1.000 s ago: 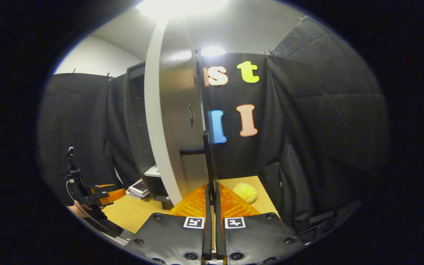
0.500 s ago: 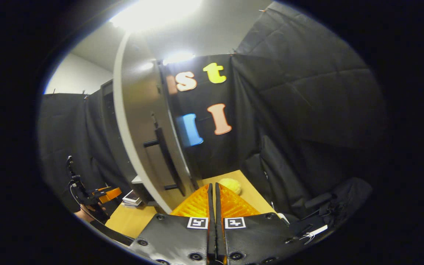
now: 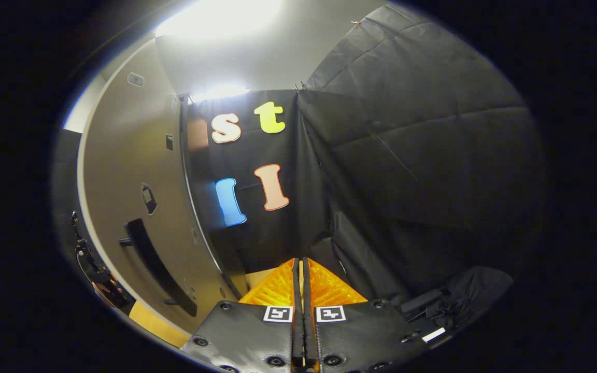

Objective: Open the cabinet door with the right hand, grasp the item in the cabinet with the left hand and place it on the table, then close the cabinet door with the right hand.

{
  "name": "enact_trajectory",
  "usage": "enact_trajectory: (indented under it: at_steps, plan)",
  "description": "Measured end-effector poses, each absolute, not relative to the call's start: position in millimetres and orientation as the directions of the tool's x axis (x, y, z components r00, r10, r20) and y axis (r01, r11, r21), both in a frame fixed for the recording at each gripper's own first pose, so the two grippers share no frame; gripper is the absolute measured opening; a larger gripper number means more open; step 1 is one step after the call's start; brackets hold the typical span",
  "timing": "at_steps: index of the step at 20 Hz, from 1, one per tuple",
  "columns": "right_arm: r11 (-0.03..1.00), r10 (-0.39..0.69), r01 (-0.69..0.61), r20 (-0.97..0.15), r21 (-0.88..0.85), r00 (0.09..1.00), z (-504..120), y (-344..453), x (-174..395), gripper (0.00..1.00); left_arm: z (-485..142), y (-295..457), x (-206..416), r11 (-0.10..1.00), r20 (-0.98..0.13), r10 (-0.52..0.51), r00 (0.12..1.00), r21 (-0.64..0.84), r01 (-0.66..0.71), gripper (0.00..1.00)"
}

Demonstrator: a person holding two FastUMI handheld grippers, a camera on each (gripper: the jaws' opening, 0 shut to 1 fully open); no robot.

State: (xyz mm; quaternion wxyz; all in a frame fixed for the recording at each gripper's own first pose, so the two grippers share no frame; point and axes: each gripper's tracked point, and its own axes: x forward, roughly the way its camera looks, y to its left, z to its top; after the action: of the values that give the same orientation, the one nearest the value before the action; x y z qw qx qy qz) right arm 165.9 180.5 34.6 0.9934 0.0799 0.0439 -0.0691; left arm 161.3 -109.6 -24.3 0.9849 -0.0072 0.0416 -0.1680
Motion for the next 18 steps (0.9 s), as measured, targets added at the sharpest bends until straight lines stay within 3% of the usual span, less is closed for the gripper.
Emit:
enact_trajectory:
  at_steps: [4,6,7,8,9,12,16,18]
  plan:
    - [0.974,-0.188,0.198,-0.092,0.113,0.978,34,159,184,0.00,-28,-124,195,0.948,-0.097,-0.317,0.943,-0.068,0.311,0.97]
    - [0.965,-0.214,0.229,-0.116,0.132,0.970,29,155,189,0.12,-36,-131,210,0.949,-0.114,-0.311,0.944,-0.097,0.300,0.97]
    - [0.963,-0.209,0.224,-0.114,0.151,0.971,29,156,193,0.12,-39,-133,218,0.950,-0.123,-0.305,0.944,-0.102,0.294,0.96]
    - [0.959,-0.217,0.234,-0.120,0.161,0.969,27,153,197,0.27,-41,-134,225,0.951,-0.128,-0.302,0.945,-0.103,0.290,0.99]
    - [0.955,-0.233,0.252,-0.128,0.158,0.964,23,148,199,0.32,-43,-137,233,0.952,-0.130,-0.302,0.945,-0.101,0.290,0.97]
    - [0.947,-0.259,0.283,-0.162,0.151,0.952,11,132,208,0.65,-51,-144,255,0.953,-0.138,-0.301,0.944,-0.086,0.291,0.97]
    - [0.944,-0.292,0.313,-0.175,0.107,0.940,0,108,226,0.98,-59,-155,285,0.959,-0.144,-0.282,0.949,-0.048,0.278,0.97]
    - [0.944,-0.294,0.315,-0.183,0.095,0.938,-6,106,234,0.98,-66,-163,300,0.959,-0.144,-0.285,0.948,-0.044,0.282,0.98]
